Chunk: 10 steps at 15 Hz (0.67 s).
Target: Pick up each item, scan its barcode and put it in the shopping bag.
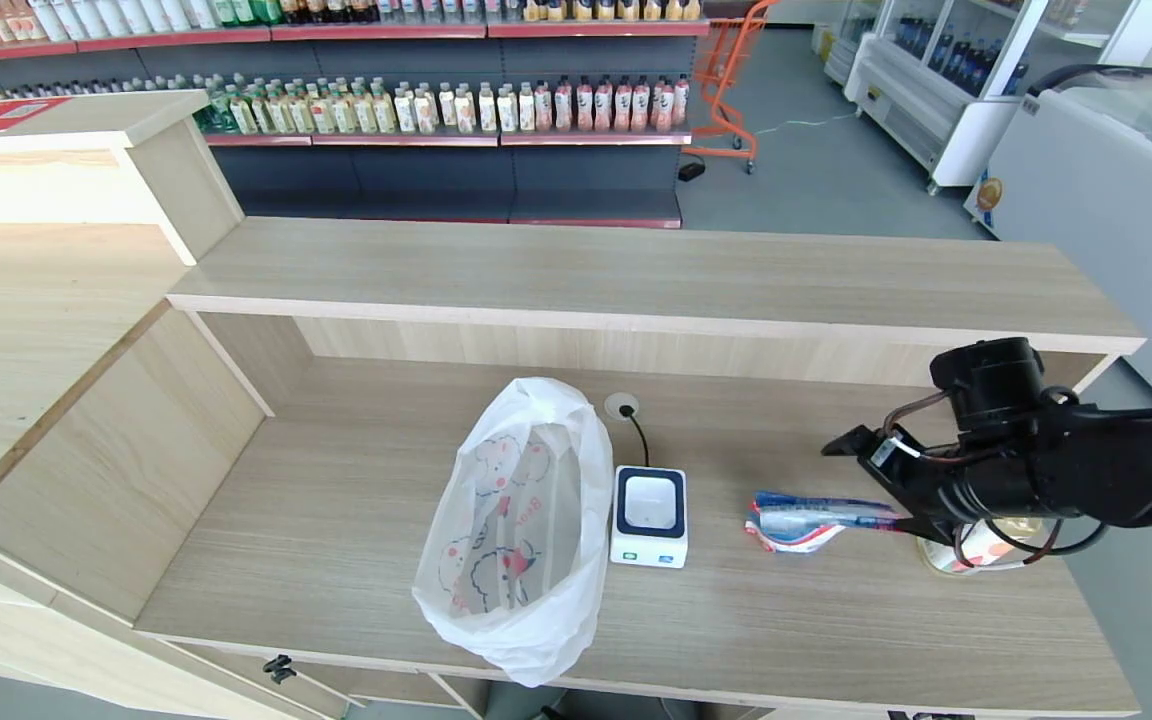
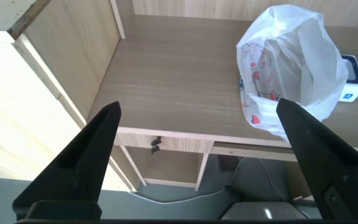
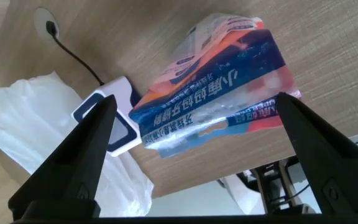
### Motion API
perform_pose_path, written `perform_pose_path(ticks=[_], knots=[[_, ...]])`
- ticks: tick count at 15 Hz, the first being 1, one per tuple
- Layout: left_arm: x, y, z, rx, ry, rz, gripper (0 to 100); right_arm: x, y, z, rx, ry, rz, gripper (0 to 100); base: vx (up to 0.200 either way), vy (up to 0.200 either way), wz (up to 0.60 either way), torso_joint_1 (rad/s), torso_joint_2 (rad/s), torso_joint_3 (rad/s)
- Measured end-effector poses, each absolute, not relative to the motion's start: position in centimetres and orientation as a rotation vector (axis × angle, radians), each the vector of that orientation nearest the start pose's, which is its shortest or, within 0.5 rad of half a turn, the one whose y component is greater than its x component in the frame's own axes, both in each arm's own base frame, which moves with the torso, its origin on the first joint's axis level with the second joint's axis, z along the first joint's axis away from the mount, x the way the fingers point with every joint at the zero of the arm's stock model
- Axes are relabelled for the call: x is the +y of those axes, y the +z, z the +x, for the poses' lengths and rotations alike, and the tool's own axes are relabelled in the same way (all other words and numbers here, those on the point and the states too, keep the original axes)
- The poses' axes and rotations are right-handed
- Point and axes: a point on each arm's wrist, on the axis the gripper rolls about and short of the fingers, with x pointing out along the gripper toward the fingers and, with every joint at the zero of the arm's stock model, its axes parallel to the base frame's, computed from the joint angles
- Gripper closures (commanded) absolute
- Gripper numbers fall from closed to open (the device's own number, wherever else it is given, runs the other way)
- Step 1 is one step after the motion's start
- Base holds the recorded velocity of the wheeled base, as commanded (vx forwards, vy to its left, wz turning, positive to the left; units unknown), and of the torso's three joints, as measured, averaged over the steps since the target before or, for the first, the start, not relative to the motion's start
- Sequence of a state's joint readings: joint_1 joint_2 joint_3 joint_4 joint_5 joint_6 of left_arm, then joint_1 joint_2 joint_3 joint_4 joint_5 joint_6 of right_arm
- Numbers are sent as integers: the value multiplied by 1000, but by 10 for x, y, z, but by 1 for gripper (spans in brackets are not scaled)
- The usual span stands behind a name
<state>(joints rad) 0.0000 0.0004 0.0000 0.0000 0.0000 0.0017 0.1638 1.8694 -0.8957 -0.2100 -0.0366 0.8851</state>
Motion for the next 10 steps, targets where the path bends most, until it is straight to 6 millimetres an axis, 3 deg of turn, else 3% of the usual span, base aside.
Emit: perform_pose_path(ticks=[3, 10], knots=[[0, 75, -23, 0, 0, 1, 0, 59, 94, 332, 801, -239, 741, 0, 0, 0, 0, 0, 0, 0], [0, 75, -23, 1, 0, 2, 0, 81, 77, 351, 836, -206, 715, 0, 0, 0, 0, 0, 0, 0]])
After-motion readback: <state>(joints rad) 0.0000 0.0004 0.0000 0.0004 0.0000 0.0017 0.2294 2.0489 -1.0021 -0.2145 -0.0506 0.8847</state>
